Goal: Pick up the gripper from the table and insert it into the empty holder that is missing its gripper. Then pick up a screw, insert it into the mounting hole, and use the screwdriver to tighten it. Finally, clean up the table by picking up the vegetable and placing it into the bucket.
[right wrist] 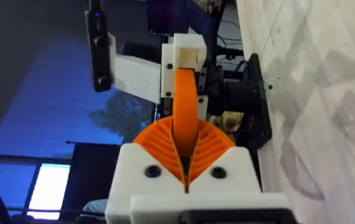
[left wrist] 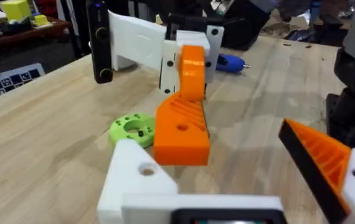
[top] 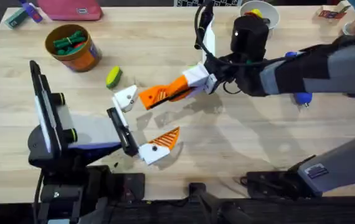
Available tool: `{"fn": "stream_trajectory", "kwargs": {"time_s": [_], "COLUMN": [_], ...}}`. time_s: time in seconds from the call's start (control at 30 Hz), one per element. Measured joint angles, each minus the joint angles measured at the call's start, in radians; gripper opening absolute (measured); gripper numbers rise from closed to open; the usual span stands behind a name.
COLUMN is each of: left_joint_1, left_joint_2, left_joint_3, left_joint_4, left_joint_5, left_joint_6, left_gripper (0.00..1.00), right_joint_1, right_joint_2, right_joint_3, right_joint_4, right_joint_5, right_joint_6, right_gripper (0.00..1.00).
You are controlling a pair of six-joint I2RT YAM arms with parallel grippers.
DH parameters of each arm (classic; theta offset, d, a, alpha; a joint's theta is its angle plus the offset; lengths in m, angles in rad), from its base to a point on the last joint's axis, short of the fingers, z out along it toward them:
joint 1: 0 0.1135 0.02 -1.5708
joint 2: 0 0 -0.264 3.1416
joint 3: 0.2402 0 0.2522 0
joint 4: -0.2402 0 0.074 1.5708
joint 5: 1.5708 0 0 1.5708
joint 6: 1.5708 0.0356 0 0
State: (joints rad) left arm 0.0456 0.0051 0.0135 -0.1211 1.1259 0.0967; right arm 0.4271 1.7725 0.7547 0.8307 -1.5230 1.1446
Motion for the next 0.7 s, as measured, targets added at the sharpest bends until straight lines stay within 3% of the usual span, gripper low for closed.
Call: {"fn": "stream_trajectory", "kwargs": {"time_s": [0.7], "left_joint_1": [0.000], "left_joint_2": [0.000], "left_joint_3": [0.000], "left_joint_4": [0.000], "left_joint_5": [0.000], "left_joint_6": [0.000], "left_gripper": [0.985], "right_joint_1": [0.025], "right_joint_2": [0.000], "right_joint_3": [0.000], "right_joint_4": [0.000], "right_joint_5": [0.029], "right_joint_6": [-0.031], "right_gripper": [0.010]}}
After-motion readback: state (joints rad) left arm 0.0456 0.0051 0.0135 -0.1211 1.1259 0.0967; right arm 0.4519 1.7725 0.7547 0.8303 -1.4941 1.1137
